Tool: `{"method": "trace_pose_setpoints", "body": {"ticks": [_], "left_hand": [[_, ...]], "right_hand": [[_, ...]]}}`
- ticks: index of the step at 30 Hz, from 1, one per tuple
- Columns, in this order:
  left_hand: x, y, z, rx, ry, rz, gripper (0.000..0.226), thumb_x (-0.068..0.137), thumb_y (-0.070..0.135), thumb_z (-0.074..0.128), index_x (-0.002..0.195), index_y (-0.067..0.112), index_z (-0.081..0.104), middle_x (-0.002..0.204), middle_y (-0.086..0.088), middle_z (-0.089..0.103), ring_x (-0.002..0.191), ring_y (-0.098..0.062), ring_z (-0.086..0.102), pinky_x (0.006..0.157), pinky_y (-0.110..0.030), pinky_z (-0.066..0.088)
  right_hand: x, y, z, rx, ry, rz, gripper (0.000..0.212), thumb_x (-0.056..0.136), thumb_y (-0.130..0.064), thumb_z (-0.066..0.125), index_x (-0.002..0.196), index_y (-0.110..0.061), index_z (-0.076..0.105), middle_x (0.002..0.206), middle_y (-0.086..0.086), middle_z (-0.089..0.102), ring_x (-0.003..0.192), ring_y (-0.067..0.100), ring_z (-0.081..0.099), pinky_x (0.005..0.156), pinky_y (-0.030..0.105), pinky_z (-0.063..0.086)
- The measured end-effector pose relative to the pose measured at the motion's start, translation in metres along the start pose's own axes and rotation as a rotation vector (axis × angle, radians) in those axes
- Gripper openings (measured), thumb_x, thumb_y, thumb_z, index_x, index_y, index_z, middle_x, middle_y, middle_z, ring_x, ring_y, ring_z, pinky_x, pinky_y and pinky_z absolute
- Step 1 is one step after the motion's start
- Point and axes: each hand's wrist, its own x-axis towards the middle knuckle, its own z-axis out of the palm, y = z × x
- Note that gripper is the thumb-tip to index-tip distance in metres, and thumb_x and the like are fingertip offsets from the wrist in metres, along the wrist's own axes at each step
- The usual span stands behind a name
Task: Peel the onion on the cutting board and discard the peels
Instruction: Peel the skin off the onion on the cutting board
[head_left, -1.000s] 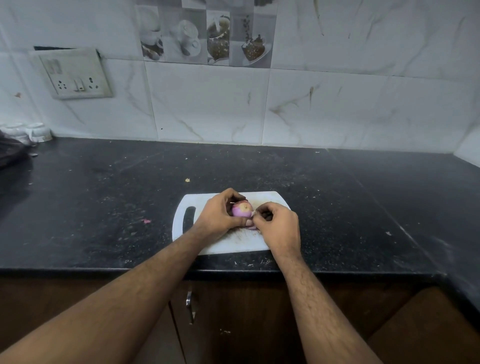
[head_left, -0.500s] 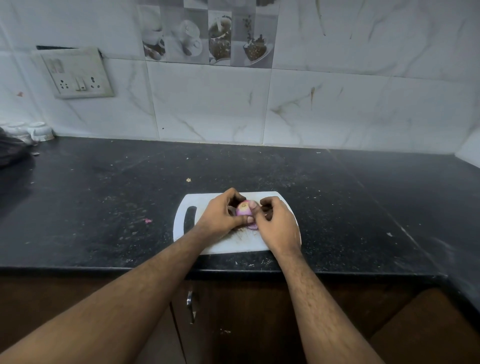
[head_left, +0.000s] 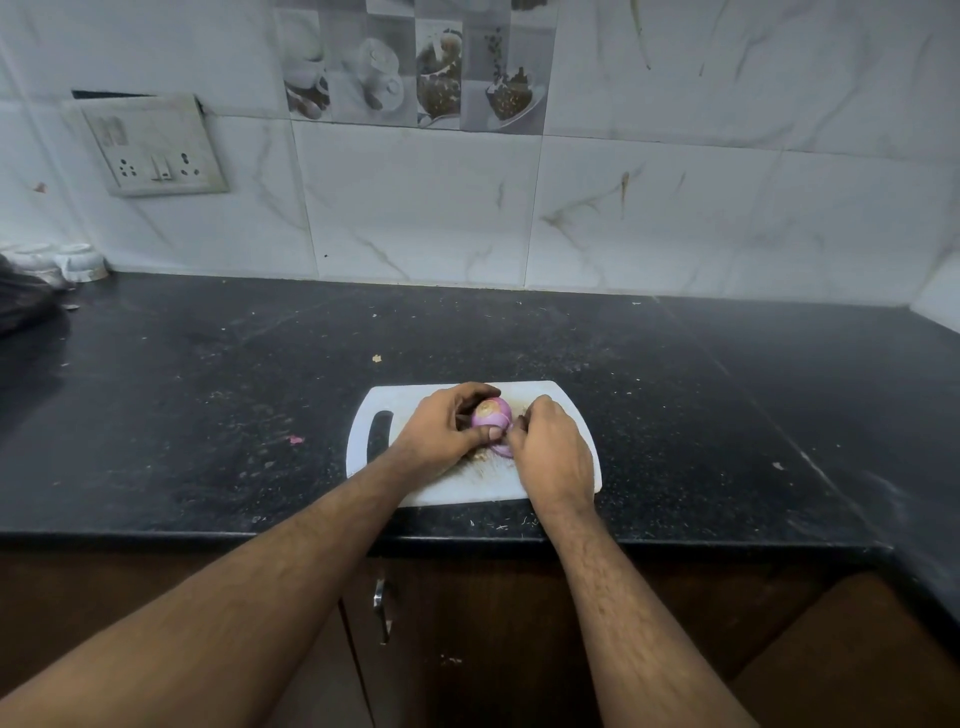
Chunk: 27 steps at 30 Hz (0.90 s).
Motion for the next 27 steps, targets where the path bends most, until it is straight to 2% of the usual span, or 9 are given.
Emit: {"method": "trace_pose_setpoints", "body": {"ticks": [7, 13, 15, 17, 19, 21, 24, 27], "left_hand": [[0.0006, -0.0016, 0.001, 0.011, -0.011, 0.022, 0.048, 0.093, 0.015, 0.077, 0.139, 0.015, 0.06, 0.13, 0.002, 0.071, 0.117, -0.01, 0.068, 0.099, -0.016, 0.051], [0.0007, -0.0032, -0.0024, -0.07, 0.006, -0.044, 0.049, 0.097, 0.018, 0.072, 0.143, 0.019, 0.057, 0.134, 0.002, 0.067, 0.119, -0.012, 0.066, 0.092, -0.027, 0.057], [0.0001, -0.0016, -0.0014, -0.024, -0.006, -0.039, 0.052, 0.094, 0.015, 0.076, 0.142, 0.016, 0.058, 0.133, 0.003, 0.067, 0.116, -0.008, 0.067, 0.094, -0.022, 0.057], [-0.0006, 0.0016, 0.0009, 0.04, -0.007, -0.019, 0.055, 0.089, 0.014, 0.081, 0.14, 0.016, 0.059, 0.129, 0.005, 0.068, 0.111, -0.003, 0.066, 0.095, -0.014, 0.054], [-0.0004, 0.0027, 0.0027, 0.07, 0.018, -0.002, 0.056, 0.085, 0.018, 0.085, 0.135, 0.018, 0.058, 0.125, 0.007, 0.067, 0.108, -0.004, 0.066, 0.087, -0.009, 0.053], [-0.0008, 0.0022, 0.0022, 0.072, 0.049, 0.008, 0.053, 0.083, 0.022, 0.087, 0.129, 0.019, 0.059, 0.121, 0.006, 0.069, 0.105, -0.009, 0.069, 0.085, -0.015, 0.055], [-0.001, 0.0018, 0.0025, 0.074, 0.051, 0.047, 0.043, 0.088, 0.023, 0.083, 0.126, 0.019, 0.065, 0.118, 0.005, 0.073, 0.104, -0.01, 0.071, 0.089, -0.02, 0.057], [-0.0028, 0.0046, 0.0049, 0.072, 0.04, 0.062, 0.038, 0.095, 0.023, 0.075, 0.132, 0.02, 0.067, 0.125, 0.004, 0.071, 0.108, -0.006, 0.069, 0.091, -0.014, 0.052]], "right_hand": [[0.0018, 0.0025, 0.0034, 0.055, 0.107, 0.101, 0.021, 0.107, -0.021, 0.05, 0.114, -0.005, 0.062, 0.11, 0.009, 0.065, 0.098, 0.025, 0.064, 0.078, 0.038, 0.052], [0.0022, 0.0046, 0.0034, 0.172, 0.197, 0.191, 0.014, 0.105, -0.016, 0.054, 0.112, -0.006, 0.061, 0.11, 0.009, 0.064, 0.099, 0.024, 0.066, 0.082, 0.041, 0.059], [0.0009, 0.0055, 0.0016, 0.197, 0.175, 0.159, 0.016, 0.103, -0.01, 0.056, 0.118, -0.009, 0.062, 0.117, 0.006, 0.064, 0.103, 0.02, 0.065, 0.085, 0.037, 0.058], [-0.0014, 0.006, -0.0012, 0.23, 0.145, 0.092, 0.027, 0.103, -0.007, 0.056, 0.127, -0.015, 0.064, 0.126, 0.0, 0.063, 0.108, 0.017, 0.065, 0.088, 0.034, 0.057], [-0.0031, 0.0055, -0.0032, 0.241, 0.124, 0.003, 0.03, 0.105, -0.011, 0.053, 0.131, -0.019, 0.065, 0.131, -0.004, 0.062, 0.11, 0.017, 0.065, 0.088, 0.036, 0.058], [-0.0034, 0.0048, -0.0034, 0.265, 0.088, -0.07, 0.027, 0.106, -0.019, 0.054, 0.13, -0.019, 0.067, 0.127, -0.005, 0.064, 0.106, 0.015, 0.064, 0.085, 0.035, 0.056], [-0.0051, 0.0058, -0.0034, 0.303, 0.058, -0.105, 0.027, 0.104, -0.023, 0.058, 0.128, -0.019, 0.071, 0.116, -0.005, 0.068, 0.093, 0.008, 0.059, 0.078, 0.023, 0.046], [-0.0052, 0.0087, -0.0037, 0.315, 0.081, -0.067, 0.025, 0.103, -0.023, 0.062, 0.124, -0.02, 0.076, 0.112, -0.004, 0.074, 0.095, 0.01, 0.065, 0.081, 0.022, 0.05]]}}
